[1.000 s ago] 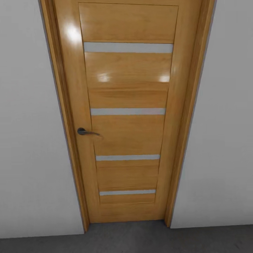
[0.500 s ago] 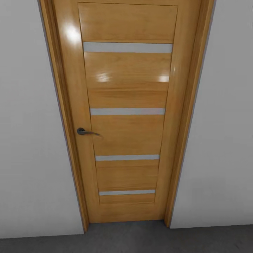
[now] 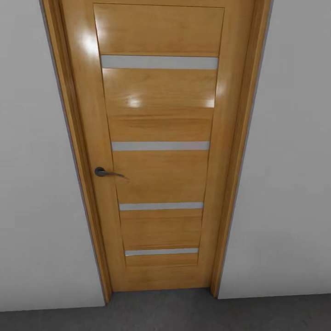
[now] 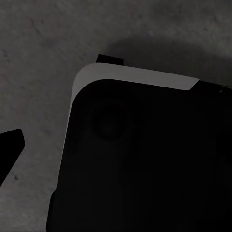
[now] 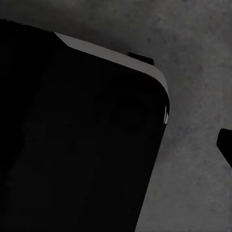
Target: Move the two storage containers from the living room to the garage. In the garage, place one container on the floor and stack the other container on top of it (either order is fine).
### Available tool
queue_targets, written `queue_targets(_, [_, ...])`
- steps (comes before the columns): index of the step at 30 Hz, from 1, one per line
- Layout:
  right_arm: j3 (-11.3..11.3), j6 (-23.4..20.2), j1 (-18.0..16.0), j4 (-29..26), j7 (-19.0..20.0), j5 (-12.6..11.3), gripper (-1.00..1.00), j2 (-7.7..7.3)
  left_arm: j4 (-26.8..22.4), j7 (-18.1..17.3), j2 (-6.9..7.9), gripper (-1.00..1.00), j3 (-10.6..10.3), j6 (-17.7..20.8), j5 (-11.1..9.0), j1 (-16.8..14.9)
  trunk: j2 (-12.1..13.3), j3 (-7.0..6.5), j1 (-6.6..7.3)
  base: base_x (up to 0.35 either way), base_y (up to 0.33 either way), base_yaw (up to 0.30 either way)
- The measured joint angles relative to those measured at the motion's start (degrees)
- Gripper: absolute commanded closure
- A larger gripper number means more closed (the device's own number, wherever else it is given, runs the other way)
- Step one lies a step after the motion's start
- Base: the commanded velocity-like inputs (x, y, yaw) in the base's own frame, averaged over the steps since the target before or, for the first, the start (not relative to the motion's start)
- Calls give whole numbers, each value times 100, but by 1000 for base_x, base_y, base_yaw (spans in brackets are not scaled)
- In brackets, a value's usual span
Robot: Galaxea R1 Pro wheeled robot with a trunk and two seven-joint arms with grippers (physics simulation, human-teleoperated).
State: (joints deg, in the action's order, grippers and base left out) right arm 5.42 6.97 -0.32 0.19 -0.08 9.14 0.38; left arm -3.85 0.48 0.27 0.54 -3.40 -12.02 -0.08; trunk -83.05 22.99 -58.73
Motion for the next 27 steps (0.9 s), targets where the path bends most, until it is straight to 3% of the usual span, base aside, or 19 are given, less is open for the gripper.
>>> queue_targets(12, [-5,-1,0,-4,0,2,-100,-19,0,0,0,-100,3,0,0,0,0,0,0,0,-1,118])
queue_targets(27, [3,0,0,-5,0,24,-100,-52,0,0,0,-100,3,0,0,0,0,0,0,0,0,14])
